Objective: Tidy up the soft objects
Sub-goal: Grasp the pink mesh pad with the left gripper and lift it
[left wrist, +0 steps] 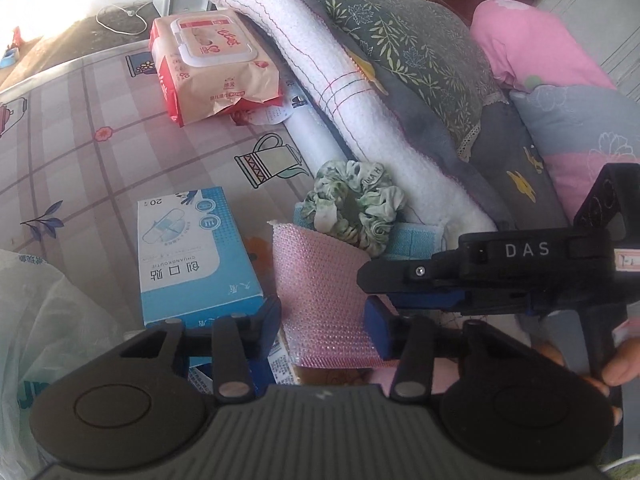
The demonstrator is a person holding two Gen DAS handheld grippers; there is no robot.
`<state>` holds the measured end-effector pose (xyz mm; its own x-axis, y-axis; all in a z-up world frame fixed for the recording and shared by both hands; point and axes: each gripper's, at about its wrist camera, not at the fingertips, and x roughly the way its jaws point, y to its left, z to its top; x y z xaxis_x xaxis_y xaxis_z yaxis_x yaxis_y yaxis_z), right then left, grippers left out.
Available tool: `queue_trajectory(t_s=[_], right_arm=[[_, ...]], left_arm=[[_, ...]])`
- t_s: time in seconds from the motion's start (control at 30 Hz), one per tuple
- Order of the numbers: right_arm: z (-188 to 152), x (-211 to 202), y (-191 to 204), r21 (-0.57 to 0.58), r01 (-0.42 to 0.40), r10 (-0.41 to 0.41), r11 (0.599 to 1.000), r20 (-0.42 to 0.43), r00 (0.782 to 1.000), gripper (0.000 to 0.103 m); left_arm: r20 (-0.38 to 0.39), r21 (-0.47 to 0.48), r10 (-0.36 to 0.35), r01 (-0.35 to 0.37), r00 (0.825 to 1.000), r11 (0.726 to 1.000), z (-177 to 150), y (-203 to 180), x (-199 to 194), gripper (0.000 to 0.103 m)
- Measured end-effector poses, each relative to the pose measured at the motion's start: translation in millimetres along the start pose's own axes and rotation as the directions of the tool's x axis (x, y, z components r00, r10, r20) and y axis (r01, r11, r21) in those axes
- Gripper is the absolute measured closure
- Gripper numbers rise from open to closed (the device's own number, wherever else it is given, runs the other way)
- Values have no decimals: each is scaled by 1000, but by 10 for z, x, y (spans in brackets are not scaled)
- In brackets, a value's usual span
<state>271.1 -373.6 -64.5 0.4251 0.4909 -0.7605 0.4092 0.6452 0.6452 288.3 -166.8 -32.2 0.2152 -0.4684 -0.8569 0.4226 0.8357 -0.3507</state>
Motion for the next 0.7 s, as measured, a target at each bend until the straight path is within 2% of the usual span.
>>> queue_trajectory(t_s=[0.13, 0.3, 0.47, 0.7], right_arm=[[35, 54, -112, 43, -41, 41, 998, -12, 999, 59], [21, 54, -153, 56, -67, 67, 996, -5, 998, 65], [-13, -61, -89, 29, -90, 89, 996, 17, 996, 69], [-125, -328, 208, -33, -138, 140, 990, 60, 988, 69]], left_arm=[[-13, -15, 9, -9, 1000, 1000, 32, 3, 64, 54], [1, -16, 28, -28, 1000, 999, 21, -49, 39, 55], [48, 0, 36, -36, 998, 999, -12, -126, -173, 56], [135, -1, 28, -28, 990, 1000, -105, -190, -649, 56]])
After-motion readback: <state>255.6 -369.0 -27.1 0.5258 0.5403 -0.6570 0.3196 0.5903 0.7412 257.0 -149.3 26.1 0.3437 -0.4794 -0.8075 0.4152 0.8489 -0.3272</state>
